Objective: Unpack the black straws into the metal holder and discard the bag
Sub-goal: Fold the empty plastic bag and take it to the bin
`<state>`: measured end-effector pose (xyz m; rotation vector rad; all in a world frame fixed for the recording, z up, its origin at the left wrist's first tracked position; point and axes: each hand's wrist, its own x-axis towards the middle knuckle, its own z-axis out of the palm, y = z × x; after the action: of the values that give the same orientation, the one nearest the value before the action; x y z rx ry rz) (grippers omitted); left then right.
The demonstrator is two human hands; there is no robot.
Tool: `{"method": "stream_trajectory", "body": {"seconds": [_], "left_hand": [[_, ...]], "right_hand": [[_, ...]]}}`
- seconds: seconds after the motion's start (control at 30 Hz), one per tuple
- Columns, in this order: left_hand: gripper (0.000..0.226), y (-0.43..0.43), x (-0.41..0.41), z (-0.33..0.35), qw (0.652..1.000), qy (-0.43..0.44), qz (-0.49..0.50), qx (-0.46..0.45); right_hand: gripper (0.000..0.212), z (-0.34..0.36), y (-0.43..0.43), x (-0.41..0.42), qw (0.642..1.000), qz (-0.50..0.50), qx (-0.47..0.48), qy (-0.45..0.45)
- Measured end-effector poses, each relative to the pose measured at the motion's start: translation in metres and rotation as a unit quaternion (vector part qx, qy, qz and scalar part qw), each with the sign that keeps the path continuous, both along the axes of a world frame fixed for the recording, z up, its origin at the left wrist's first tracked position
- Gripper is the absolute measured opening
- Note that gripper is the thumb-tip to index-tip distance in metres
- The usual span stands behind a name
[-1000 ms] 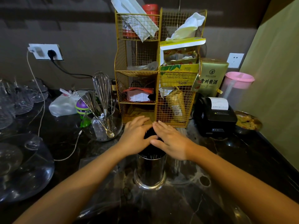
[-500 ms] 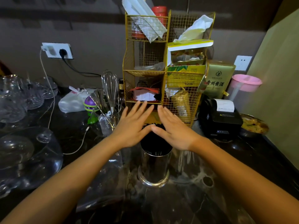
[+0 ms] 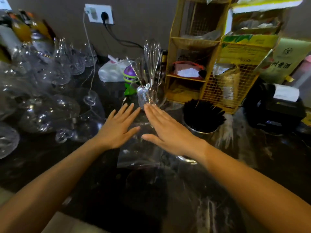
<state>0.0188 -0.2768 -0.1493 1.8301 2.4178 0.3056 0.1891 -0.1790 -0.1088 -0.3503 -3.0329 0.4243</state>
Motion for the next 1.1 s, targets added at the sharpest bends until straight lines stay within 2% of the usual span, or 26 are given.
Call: {"method": "stream_trajectory", "body": {"seconds": [0.13,0.23,0.4,0.5,0.7,0.83,0.93,1.1], "left_hand": [[0.066,-0.028,-0.016,-0.044,0.995,0.010,0.003,-0.099],[0.070,-0.044,-0.026,-0.072,0.986,-0.015,0.019,-0.162],[0.064,-0.056,-0.037,-0.100,0.976,-0.044,0.047,-0.206],[0.064,-0.052,-0.039,-0.105,0.978,-0.059,0.042,-0.198],[0.066,-0.037,-0.039,-0.108,0.984,-0.071,0.009,-0.165],[0.053,-0.027,-0.038,-0.102,0.988,-0.075,-0.023,-0.135],[0.034,-0.026,-0.040,-0.094,0.983,-0.171,-0.022,-0.066],[0.024,-0.030,-0.039,-0.079,0.936,-0.350,0.011,-0.008]], "right_hand": [[0.072,-0.046,0.000,-0.008,0.997,-0.002,-0.001,-0.078],[0.064,-0.077,0.005,-0.004,0.992,-0.023,-0.018,-0.127],[0.064,-0.118,0.014,0.005,0.979,-0.082,-0.045,-0.181],[0.067,-0.134,0.015,0.007,0.974,-0.109,-0.051,-0.194],[0.057,-0.142,0.013,0.001,0.973,-0.127,-0.068,-0.182],[0.053,-0.139,0.010,-0.003,0.977,-0.122,-0.093,-0.152],[0.045,-0.135,0.014,-0.005,0.983,-0.116,-0.128,-0.069],[0.031,-0.131,0.015,-0.008,0.965,-0.140,-0.220,0.016]]}}
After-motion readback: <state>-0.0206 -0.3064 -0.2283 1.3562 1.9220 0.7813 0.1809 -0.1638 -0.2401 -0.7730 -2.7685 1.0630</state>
